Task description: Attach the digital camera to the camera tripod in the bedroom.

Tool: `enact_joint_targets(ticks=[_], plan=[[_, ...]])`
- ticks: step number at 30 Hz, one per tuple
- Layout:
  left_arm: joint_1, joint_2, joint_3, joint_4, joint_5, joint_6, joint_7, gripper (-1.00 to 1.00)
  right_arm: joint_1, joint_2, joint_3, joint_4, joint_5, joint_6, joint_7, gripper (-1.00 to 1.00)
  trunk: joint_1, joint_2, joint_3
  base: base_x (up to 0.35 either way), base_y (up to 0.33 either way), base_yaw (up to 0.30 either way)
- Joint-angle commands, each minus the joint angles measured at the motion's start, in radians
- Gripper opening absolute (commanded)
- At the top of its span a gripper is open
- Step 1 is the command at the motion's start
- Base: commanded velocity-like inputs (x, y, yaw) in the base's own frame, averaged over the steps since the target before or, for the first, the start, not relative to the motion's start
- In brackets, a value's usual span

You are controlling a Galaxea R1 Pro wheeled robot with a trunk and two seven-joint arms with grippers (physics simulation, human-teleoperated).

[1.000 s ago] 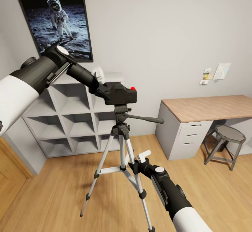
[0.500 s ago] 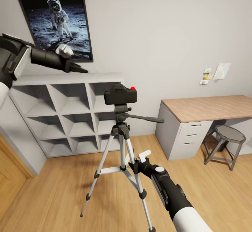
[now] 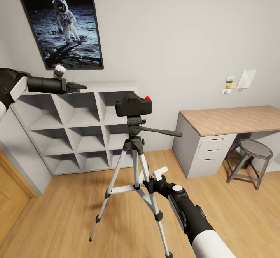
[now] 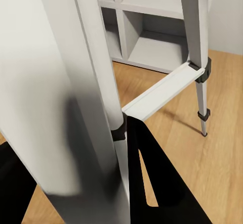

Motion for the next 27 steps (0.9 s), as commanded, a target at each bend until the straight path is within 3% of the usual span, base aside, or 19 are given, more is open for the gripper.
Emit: enact_joint_targets(ticks=[1, 3, 7, 12, 13, 17, 18, 22, 23, 27], plan=[[-0.002, 0.0, -0.005, 0.037, 0.026, 0.008, -0.002, 1.0, 0.0, 0.0, -0.003, 0.064, 0.019, 0.003, 0.01, -1.0, 0.001, -0.002, -0.002, 0.0, 0.0, 0.0], [0.0, 0.0, -0.005, 0.141, 0.077, 0.003, -0.002, 1.0, -0.001, 0.0, -0.003, 0.064, 0.019, 0.003, 0.01, -1.0, 0.001, -0.002, -0.002, 0.0, 0.0, 0.0], [0.036, 0.002, -0.004, 0.208, 0.132, 0.0, -0.016, 1.0, -0.001, 0.001, -0.003, 0.064, 0.019, 0.003, 0.01, -1.0, 0.001, -0.002, -0.002, 0.0, 0.0, 0.0], [0.167, 0.004, -0.003, 0.239, 0.208, -0.008, -0.11, 1.0, -0.001, 0.001, -0.003, 0.064, 0.019, 0.003, 0.01, -1.0, 0.001, -0.002, -0.002, 0.0, 0.0, 0.0], [0.216, 0.004, -0.003, 0.243, 0.242, -0.02, -0.147, 1.0, -0.001, 0.001, -0.003, 0.064, 0.019, 0.003, 0.01, -1.0, 0.001, -0.002, -0.002, 0.0, 0.0, 0.0], [0.321, 0.007, -0.002, 0.248, 0.326, -0.068, -0.201, 1.0, -0.001, 0.0, -0.003, 0.064, 0.019, 0.003, 0.01, -1.0, 0.001, -0.002, -0.002, 0.0, 0.0, 0.0], [0.377, 0.009, -0.002, 0.249, 0.379, -0.099, -0.217, 1.0, -0.001, 0.0, -0.003, 0.064, 0.019, 0.003, 0.01, -1.0, 0.001, -0.002, -0.002, 0.0, 0.0, 0.0], [0.481, 0.007, -0.001, 0.249, 0.516, -0.16, -0.252, 1.0, -0.001, -0.001, -0.003, 0.064, 0.019, 0.003, 0.01, -1.0, 0.001, -0.002, -0.002, 0.0, 0.0, 0.0], [0.525, 0.004, -0.001, 0.249, 0.594, -0.185, -0.269, 1.0, 0.0, -0.001, -0.003, 0.064, 0.019, 0.003, 0.01, -1.0, 0.001, -0.002, -0.002, 0.0, 0.0, 0.0], [0.594, -0.002, -0.001, 0.251, 0.727, -0.215, -0.289, 1.0, -0.001, -0.001, -0.003, 0.064, 0.019, 0.003, 0.01, -1.0, 0.001, -0.002, -0.002, 0.0, 0.0, 0.0]])
